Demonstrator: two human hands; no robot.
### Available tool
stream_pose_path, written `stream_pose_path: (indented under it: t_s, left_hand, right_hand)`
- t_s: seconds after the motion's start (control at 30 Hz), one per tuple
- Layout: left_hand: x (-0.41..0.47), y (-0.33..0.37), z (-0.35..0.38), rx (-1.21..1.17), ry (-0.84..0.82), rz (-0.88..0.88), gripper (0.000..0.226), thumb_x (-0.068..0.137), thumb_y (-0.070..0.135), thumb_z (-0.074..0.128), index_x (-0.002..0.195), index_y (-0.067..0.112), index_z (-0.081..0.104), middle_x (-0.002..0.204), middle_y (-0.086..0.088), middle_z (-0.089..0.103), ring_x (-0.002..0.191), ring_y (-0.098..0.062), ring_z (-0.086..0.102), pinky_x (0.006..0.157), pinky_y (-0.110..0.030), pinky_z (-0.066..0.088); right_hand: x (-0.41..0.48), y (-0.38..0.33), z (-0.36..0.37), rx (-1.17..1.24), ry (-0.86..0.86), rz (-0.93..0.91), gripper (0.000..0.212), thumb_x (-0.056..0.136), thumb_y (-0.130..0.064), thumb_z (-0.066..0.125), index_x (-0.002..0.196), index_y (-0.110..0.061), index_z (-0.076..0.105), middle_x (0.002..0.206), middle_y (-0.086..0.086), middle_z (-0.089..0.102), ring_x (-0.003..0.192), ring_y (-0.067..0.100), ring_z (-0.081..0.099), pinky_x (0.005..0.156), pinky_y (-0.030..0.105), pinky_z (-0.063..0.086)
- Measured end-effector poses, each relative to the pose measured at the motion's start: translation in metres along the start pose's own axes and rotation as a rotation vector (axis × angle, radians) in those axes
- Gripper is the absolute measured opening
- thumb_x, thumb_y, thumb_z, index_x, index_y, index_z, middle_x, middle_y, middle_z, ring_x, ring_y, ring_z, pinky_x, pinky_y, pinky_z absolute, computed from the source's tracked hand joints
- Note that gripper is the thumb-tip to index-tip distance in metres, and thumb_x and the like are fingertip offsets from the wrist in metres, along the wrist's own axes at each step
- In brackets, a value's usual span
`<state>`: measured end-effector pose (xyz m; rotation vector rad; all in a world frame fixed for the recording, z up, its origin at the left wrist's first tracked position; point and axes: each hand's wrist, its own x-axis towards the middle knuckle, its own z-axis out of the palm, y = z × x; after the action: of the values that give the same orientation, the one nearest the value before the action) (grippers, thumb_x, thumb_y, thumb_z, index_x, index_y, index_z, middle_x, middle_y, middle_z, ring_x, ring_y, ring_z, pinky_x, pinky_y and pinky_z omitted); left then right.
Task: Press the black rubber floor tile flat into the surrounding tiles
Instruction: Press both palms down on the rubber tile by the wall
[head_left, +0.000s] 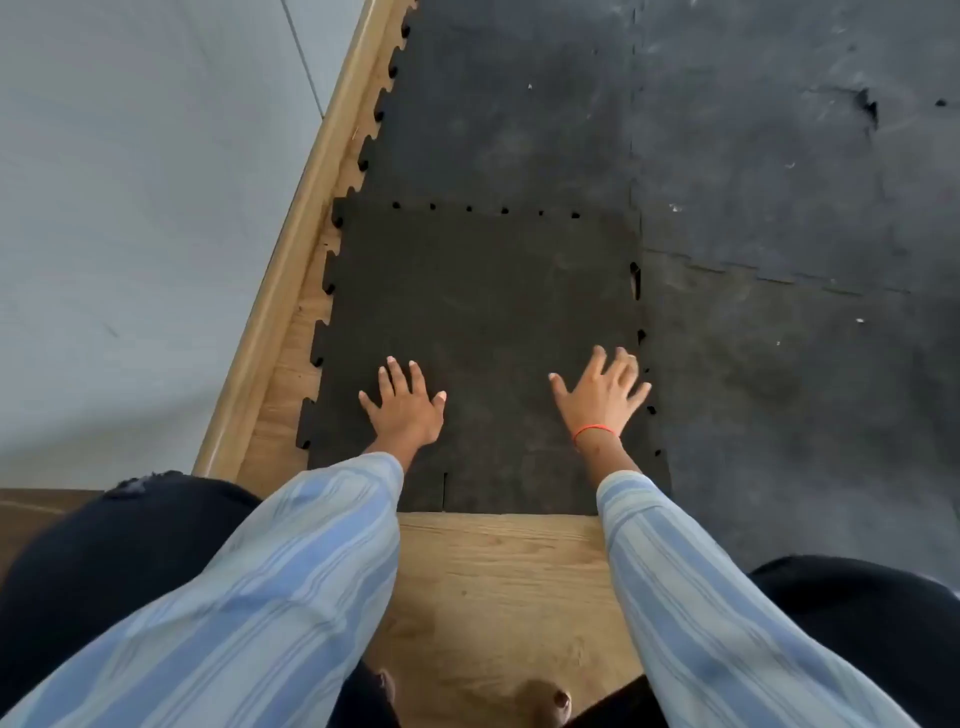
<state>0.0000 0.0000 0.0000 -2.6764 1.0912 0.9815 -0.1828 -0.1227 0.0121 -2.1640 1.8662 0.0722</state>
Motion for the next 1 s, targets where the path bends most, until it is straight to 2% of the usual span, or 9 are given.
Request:
stream_pose_path:
  t_s: [0.07,0.13,0.2,0.3,0.47,0.63,0.8,1.0]
  left_hand:
    - [0.001,-0.004,0.005,0.055,-0.013,0.002,0.072,0.099,0.053,0.023,0.151,0.015,-0.010,0.158,-0.013,-0.021,0.145,-0.033,-0.014,0.114,-0.058,0.003]
    - [-0.001,-0.010,0.017,0.038,0.041,0.025,0.073,0.098,0.054,0.023,0.151,0.016,-0.010,0.158,-0.012,-0.020,0.145,-0.033,-0.013,0.114,-0.058,0.005]
    - [-0.004,-0.014,0.026,0.025,0.123,0.044,0.073,0.098,0.054,0.024,0.151,0.018,-0.009,0.159,-0.011,-0.017,0.146,-0.031,-0.011,0.114,-0.058,0.007]
    - [0.002,-0.019,0.027,-0.007,0.166,0.013,0.078,0.094,0.061,0.023,0.151,0.020,-0.010,0.159,-0.014,-0.016,0.146,-0.032,-0.011,0.115,-0.058,0.006]
    - [0.023,-0.036,0.010,-0.102,0.131,-0.111,0.103,0.079,0.079,0.030,0.151,0.021,-0.014,0.157,-0.013,-0.024,0.144,-0.035,-0.018,0.115,-0.061,0.002]
    - [0.039,-0.046,-0.006,-0.219,0.065,-0.263,0.136,0.054,0.091,0.051,0.146,0.026,-0.025,0.151,-0.018,-0.035,0.141,-0.042,-0.021,0.114,-0.061,-0.002]
    - [0.049,-0.046,-0.007,-0.213,0.086,-0.254,0.141,0.050,0.088,0.058,0.148,0.023,-0.021,0.151,-0.023,-0.031,0.141,-0.047,-0.016,0.113,-0.064,0.004]
    - [0.047,-0.053,-0.004,-0.242,0.175,-0.248,0.141,0.046,0.086,0.064,0.150,0.025,-0.010,0.154,-0.027,-0.018,0.142,-0.048,-0.005,0.112,-0.061,0.009]
  right_hand:
    - [0.006,0.010,0.000,-0.002,-0.063,0.145,0.095,0.081,-0.064,0.055,0.150,-0.010,0.016,0.158,0.022,0.008,0.147,0.035,0.002,0.113,0.063,0.007]
    - [0.011,0.025,0.006,0.028,-0.138,0.238,0.109,0.076,-0.072,0.054,0.151,-0.008,0.008,0.159,0.023,0.001,0.147,0.036,-0.002,0.113,0.063,0.010]
    - [0.010,0.028,0.013,0.037,-0.150,0.228,0.113,0.075,-0.075,0.052,0.151,-0.006,0.005,0.159,0.022,-0.002,0.147,0.036,-0.003,0.112,0.062,0.016]
    - [0.009,0.024,0.018,0.037,-0.137,0.226,0.116,0.073,-0.079,0.049,0.152,-0.007,0.002,0.159,0.022,-0.006,0.147,0.037,-0.007,0.111,0.063,0.016]
    - [0.028,0.033,0.006,0.148,-0.221,0.329,0.142,0.052,-0.082,0.067,0.151,-0.013,-0.007,0.160,0.016,-0.010,0.146,0.040,-0.007,0.113,0.063,0.012]
    - [0.036,0.036,0.005,0.130,-0.194,0.314,0.144,0.045,-0.082,0.070,0.151,-0.007,0.005,0.161,0.013,0.003,0.148,0.031,0.001,0.114,0.063,0.008]
    - [0.032,0.038,0.003,0.127,-0.123,0.290,0.139,0.044,-0.082,0.069,0.147,-0.004,0.017,0.157,0.014,0.016,0.144,0.033,0.015,0.114,0.061,0.014]
    - [0.015,0.043,0.009,0.108,-0.044,0.261,0.134,0.047,-0.086,0.063,0.145,-0.004,0.024,0.153,0.016,0.024,0.140,0.036,0.023,0.116,0.055,0.017]
